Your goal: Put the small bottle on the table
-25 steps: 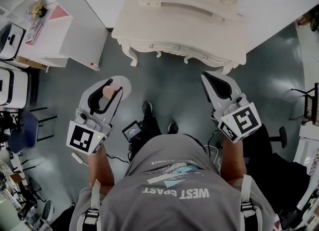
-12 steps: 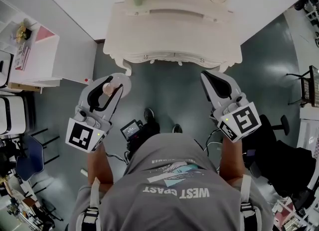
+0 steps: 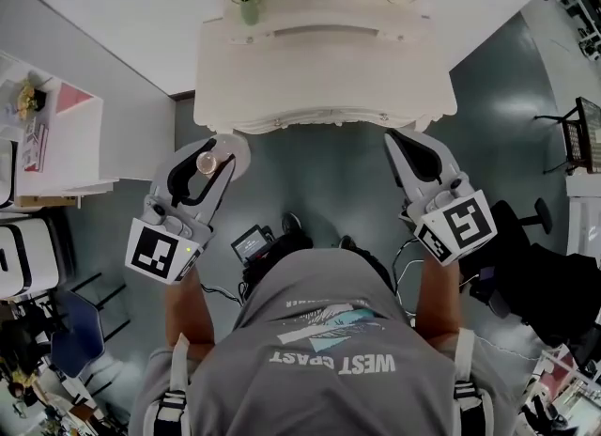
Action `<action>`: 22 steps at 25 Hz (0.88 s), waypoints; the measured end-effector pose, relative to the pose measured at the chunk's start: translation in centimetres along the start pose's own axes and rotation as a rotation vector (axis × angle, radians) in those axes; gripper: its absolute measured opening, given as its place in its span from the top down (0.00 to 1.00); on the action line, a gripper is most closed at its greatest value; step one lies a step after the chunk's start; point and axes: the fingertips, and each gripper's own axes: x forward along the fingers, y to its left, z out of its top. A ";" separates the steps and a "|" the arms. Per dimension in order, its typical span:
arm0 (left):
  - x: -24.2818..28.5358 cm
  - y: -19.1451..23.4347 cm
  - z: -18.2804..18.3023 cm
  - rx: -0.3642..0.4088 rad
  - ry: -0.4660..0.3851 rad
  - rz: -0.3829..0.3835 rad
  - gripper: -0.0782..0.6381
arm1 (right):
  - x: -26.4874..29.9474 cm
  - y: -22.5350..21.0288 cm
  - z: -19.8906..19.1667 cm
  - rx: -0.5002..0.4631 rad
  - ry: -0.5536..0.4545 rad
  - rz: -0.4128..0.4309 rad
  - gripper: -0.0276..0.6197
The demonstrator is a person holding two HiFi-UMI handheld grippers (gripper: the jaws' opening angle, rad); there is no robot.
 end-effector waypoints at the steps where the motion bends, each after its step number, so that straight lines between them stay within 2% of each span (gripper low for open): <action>1: 0.0 0.7 -0.1 0.001 -0.002 -0.007 0.71 | 0.5 0.2 0.2 -0.001 0.000 -0.010 0.95; 5: -0.8 3.0 -1.2 -0.002 0.003 -0.027 0.71 | 2.5 1.5 0.5 -0.006 -0.001 -0.032 0.95; 8: -1.0 4.4 -1.4 0.023 -0.019 -0.035 0.71 | 3.7 2.4 0.6 -0.013 0.000 -0.034 0.95; 11: -0.9 5.3 -1.7 0.016 -0.032 -0.041 0.71 | 4.5 3.0 0.6 -0.023 0.013 -0.030 0.95; 22: 0.4 8.5 -2.1 0.010 -0.024 0.021 0.71 | 8.7 2.0 0.9 -0.033 0.011 0.044 0.95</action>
